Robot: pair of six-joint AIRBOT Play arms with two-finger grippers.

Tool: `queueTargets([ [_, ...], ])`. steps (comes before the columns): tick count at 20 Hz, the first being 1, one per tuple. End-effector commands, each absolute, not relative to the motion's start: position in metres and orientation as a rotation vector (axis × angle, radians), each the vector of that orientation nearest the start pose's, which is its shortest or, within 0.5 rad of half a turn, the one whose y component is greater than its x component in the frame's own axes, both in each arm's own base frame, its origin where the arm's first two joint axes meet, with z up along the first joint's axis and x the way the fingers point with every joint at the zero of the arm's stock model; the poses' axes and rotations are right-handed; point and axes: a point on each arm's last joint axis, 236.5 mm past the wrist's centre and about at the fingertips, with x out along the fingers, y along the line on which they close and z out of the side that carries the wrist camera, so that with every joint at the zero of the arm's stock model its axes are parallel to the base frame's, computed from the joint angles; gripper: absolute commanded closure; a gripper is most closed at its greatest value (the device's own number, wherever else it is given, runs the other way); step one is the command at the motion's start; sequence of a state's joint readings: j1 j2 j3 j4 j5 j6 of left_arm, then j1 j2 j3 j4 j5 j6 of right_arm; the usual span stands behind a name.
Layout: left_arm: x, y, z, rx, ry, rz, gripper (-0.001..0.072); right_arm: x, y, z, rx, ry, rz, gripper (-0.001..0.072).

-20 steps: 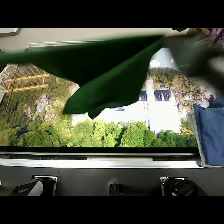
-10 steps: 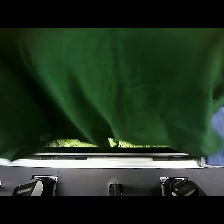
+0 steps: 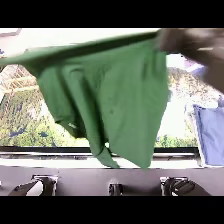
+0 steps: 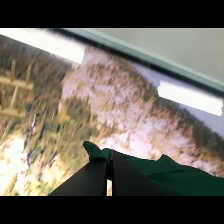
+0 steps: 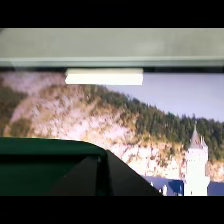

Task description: Fold the clothes and pants, and hang the long-sleeved shirts on hangers.

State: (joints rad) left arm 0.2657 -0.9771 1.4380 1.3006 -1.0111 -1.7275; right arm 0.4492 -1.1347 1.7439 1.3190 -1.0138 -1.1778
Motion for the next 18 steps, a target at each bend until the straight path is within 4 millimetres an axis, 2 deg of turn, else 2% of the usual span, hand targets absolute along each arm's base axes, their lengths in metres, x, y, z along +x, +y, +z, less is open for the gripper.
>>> queueTargets([
  [1,0.456,0.064,0.153,-0.493,0.780,0.145,0.0695,0.495,0.193,0.209,0.150,0.662,0.171,0.0682],
  [3,0.484,0.064,0.098,-0.510,0.855,0.155,0.0695,0.521,0.220,0.131,0.395,0.846,0.217,0.0681],
  [4,0.495,0.063,0.073,-0.514,0.883,0.158,0.0695,0.529,0.222,0.101,0.528,0.933,0.214,0.0681],
  [5,0.504,0.060,0.052,-0.516,0.908,0.159,0.0695,0.535,0.221,0.076,0.637,1.003,0.212,0.0681],
  [6,0.510,0.057,0.034,-0.516,0.930,0.157,0.0695,0.541,0.217,0.059,0.687,1.040,0.217,0.0682],
  [8,0.517,0.045,0.002,-0.513,0.980,0.148,0.0696,0.550,0.201,0.034,0.726,1.078,0.190,0.0681],
  [11,0.516,0.019,-0.032,-0.495,1.059,0.115,0.0695,0.556,0.185,0.014,0.740,1.100,0.150,0.0664],
  [13,0.516,0.005,-0.037,-0.498,1.076,0.093,0.0691,0.554,0.188,0.016,0.718,1.101,0.176,0.0495],
  [14,0.517,0.001,-0.034,-0.512,1.078,0.084,0.0664,0.552,0.189,0.021,0.699,1.104,0.209,0.0464],
  [15,0.516,0.002,-0.028,-0.517,1.085,0.079,0.0558,0.546,0.190,0.029,0.668,1.111,0.261,0.0459],
  [16,0.514,0.006,-0.021,-0.513,1.101,0.074,0.0405,0.540,0.181,0.042,0.612,1.111,0.315,0.0401],
  [17,0.509,0.011,-0.012,-0.491,1.129,0.057,0.0326,0.529,0.167,0.052,0.525,1.115,0.367,0.0328],
  [18,0.502,0.016,-0.004,-0.455,1.162,0.029,0.0313,0.513,0.148,0.060,0.419,1.141,0.423,0.0279],
])
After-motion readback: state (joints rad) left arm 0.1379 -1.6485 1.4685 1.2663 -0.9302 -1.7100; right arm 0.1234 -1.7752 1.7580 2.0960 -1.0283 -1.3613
